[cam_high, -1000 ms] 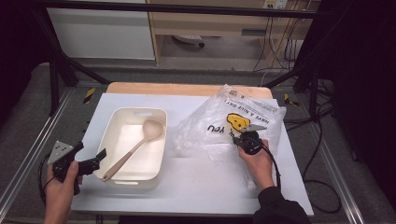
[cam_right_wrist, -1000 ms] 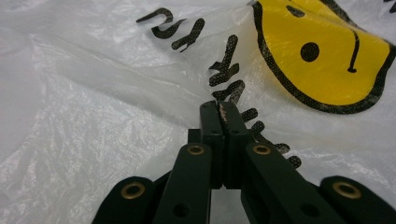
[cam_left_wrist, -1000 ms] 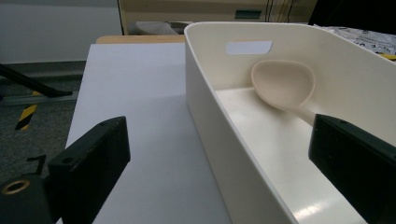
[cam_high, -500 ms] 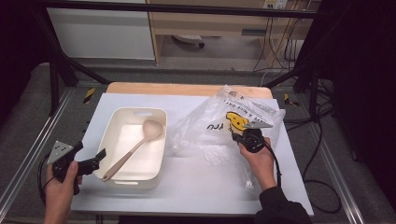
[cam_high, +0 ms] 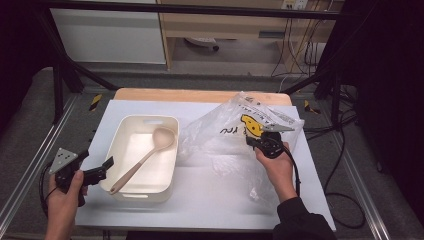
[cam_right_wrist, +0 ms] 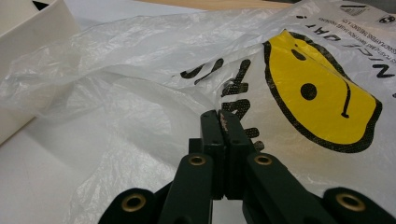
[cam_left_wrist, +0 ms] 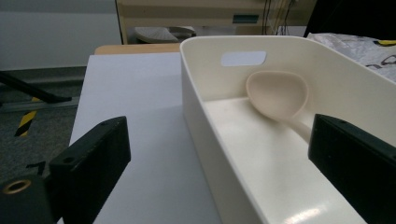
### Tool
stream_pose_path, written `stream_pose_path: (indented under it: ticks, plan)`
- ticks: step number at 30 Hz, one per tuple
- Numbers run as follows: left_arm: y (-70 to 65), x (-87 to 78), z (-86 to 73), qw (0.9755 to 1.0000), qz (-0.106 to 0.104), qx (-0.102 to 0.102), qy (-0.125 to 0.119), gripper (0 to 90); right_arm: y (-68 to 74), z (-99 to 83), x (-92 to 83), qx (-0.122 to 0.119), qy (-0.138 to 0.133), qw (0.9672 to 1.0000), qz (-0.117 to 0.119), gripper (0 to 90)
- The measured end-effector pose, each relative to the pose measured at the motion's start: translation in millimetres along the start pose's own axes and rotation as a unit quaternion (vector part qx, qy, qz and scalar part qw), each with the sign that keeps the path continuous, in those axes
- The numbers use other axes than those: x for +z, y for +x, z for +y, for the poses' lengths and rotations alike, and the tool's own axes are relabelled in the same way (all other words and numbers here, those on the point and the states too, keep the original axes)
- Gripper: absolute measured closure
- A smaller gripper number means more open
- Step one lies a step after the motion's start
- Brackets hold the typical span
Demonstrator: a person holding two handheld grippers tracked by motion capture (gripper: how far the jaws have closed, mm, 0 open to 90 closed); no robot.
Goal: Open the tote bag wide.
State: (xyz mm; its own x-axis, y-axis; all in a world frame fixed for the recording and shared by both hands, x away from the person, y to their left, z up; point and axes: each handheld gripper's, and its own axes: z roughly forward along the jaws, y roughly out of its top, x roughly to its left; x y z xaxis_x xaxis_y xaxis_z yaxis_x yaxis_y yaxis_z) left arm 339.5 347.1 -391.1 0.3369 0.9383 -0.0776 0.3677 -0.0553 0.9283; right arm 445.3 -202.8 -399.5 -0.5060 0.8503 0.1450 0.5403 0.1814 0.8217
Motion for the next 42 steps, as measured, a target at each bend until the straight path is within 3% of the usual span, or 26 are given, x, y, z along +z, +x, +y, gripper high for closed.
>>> stream_pose_path:
  ticks: [10,16,26,33,42]
  plan:
    - [-14.8,-7.3,26.4,0.9997,-0.016,0.017,0.002,5.8,-1.4,2.0,-1.0,0.0,-0.008,0.9999,0.009,90.0]
    - [-20.5,-7.1,39.3,0.9992,-0.028,0.02,0.02,5.9,1.9,1.9,-0.8,-0.006,-0.009,0.9998,0.014,90.0]
    - [-39.3,-2.4,42.5,0.9973,-0.056,0.032,0.034,5.8,2.5,-4.4,3.3,-0.012,0.001,0.9998,0.014,90.0]
    - [-49.0,-0.8,42.8,0.9959,-0.062,0.043,0.049,5.7,2.3,-6.0,4.6,-0.014,0.003,0.9998,0.015,90.0]
    - [-55.3,0.2,44.6,0.9941,-0.073,0.031,0.074,5.9,1.6,-7.2,5.3,-0.012,0.004,0.9998,0.017,90.0]
